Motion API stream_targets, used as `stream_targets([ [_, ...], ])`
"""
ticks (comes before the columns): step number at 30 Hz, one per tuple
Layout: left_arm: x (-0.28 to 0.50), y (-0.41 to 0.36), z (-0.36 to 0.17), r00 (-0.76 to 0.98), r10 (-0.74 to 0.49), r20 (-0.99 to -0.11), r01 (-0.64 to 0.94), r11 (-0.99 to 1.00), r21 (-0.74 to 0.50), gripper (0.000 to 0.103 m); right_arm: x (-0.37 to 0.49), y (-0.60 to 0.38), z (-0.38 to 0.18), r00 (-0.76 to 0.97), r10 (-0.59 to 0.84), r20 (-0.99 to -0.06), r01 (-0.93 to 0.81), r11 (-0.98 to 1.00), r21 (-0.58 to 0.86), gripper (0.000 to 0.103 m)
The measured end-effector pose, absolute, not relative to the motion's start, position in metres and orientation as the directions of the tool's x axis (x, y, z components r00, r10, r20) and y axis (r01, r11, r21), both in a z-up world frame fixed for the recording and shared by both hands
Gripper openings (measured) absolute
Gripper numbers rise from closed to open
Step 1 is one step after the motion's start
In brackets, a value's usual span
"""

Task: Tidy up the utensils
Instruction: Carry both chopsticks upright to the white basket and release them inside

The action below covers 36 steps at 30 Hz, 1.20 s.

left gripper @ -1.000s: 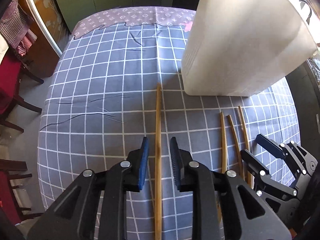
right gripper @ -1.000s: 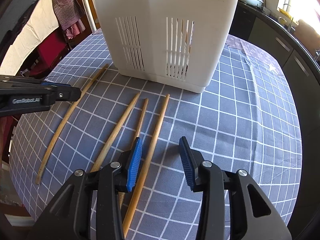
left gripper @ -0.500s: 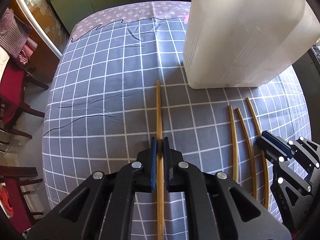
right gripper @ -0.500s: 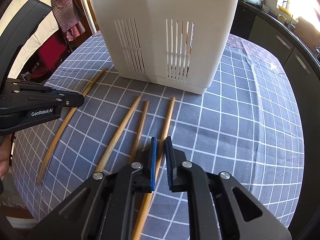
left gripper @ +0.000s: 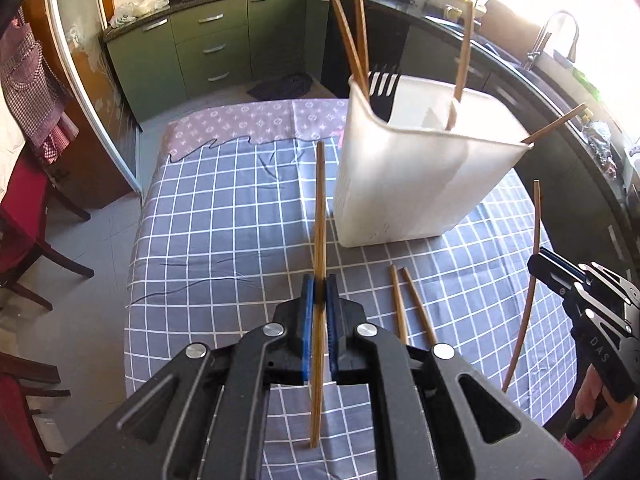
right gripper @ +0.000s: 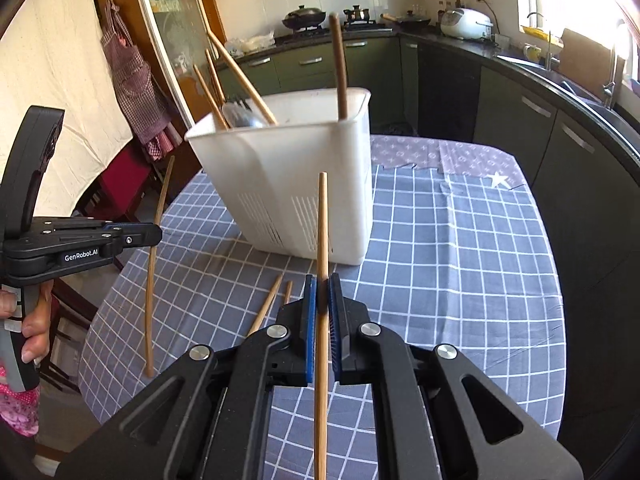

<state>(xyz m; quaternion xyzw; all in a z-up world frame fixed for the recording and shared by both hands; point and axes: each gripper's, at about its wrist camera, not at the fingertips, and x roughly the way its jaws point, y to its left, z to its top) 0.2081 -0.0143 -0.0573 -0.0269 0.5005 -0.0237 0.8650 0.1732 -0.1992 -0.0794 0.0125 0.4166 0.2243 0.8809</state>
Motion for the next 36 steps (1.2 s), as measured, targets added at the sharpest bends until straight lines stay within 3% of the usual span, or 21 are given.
stream_targets([
  [11, 0.191, -0.041, -0.015, 0.615, -0.114, -0.78, 0.089, 0.993, -0.075, 0.006, 0.156, -0.227, -0.038, 0.637, 0.432, -0.639, -0.373, 0.898, 0.235, 0.007],
  [36, 0.189, -0.05, 0.004, 0.633, -0.127, -0.764, 0.127, 0.99, -0.059, 0.006, 0.149, -0.213, 0.006, 0.664, 0.45, -0.597, -0.431, 0.883, 0.187, 0.007],
])
